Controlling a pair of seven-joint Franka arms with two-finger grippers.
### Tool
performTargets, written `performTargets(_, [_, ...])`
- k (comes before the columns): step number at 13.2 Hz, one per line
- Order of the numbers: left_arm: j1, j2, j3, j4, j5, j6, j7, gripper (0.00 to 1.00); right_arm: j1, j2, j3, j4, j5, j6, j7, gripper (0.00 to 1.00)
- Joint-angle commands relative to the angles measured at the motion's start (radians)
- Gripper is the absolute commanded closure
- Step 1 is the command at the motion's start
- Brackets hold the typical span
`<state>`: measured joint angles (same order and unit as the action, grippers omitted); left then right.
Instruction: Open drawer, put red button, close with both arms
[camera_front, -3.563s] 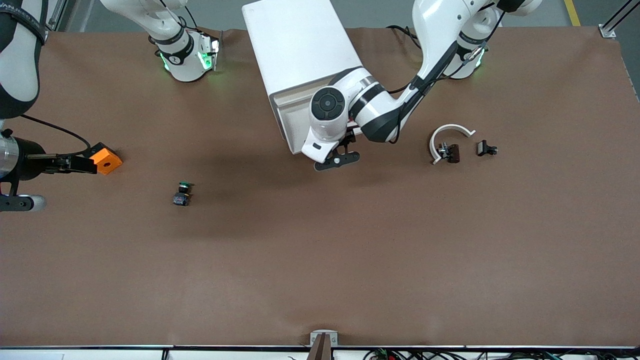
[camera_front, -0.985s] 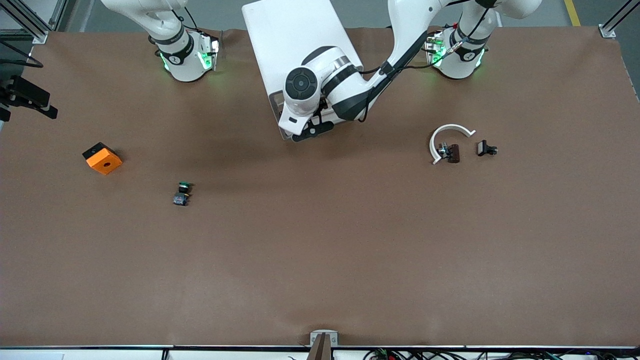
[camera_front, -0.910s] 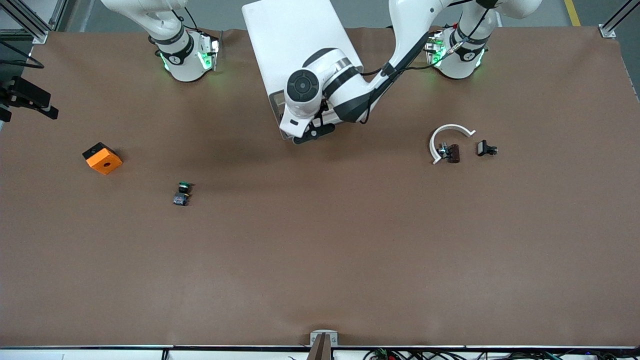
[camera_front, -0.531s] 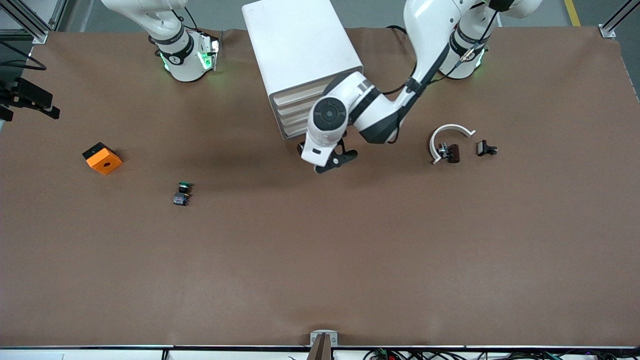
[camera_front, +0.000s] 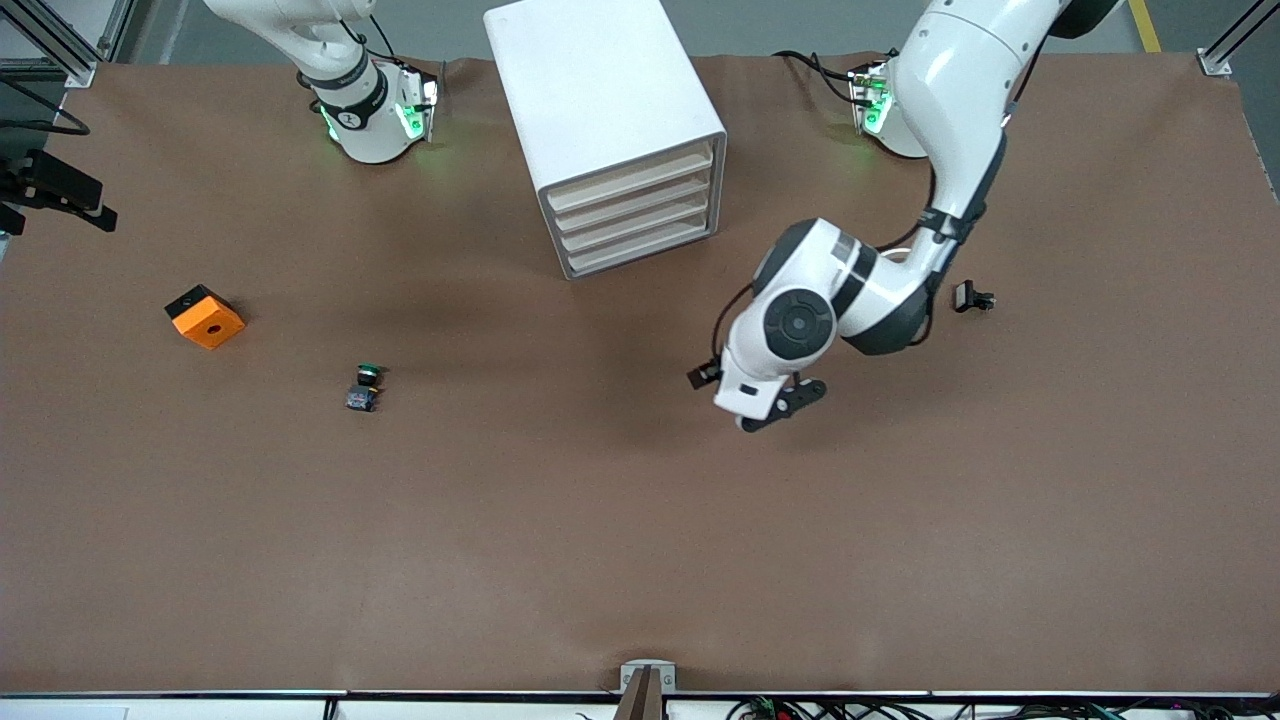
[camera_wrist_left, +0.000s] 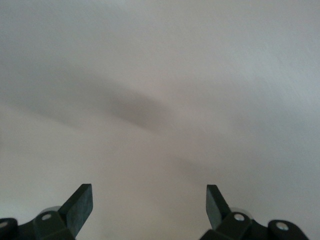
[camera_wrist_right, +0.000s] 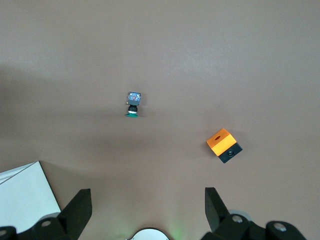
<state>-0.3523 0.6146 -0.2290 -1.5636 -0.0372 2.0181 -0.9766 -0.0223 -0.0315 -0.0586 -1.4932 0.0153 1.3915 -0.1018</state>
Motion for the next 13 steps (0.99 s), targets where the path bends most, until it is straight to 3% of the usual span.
performTargets(1, [0.105, -0.090, -0.006, -0.069, 0.033, -0.024, 0.183, 0.00, -0.047, -0.060, 0.036, -0.073, -0.014, 0.030, -0.007, 0.00])
performTargets(8, [0.419, -0.275, -0.007, -0.066, 0.043, -0.211, 0.726, 0.00, -0.039, -0.126, 0.031, -0.157, -0.014, 0.064, -0.007, 0.00])
performTargets(13, [0.539, -0.462, -0.010, -0.069, 0.042, -0.320, 0.914, 0.00, -0.036, -0.131, 0.028, -0.156, -0.014, 0.073, -0.007, 0.00])
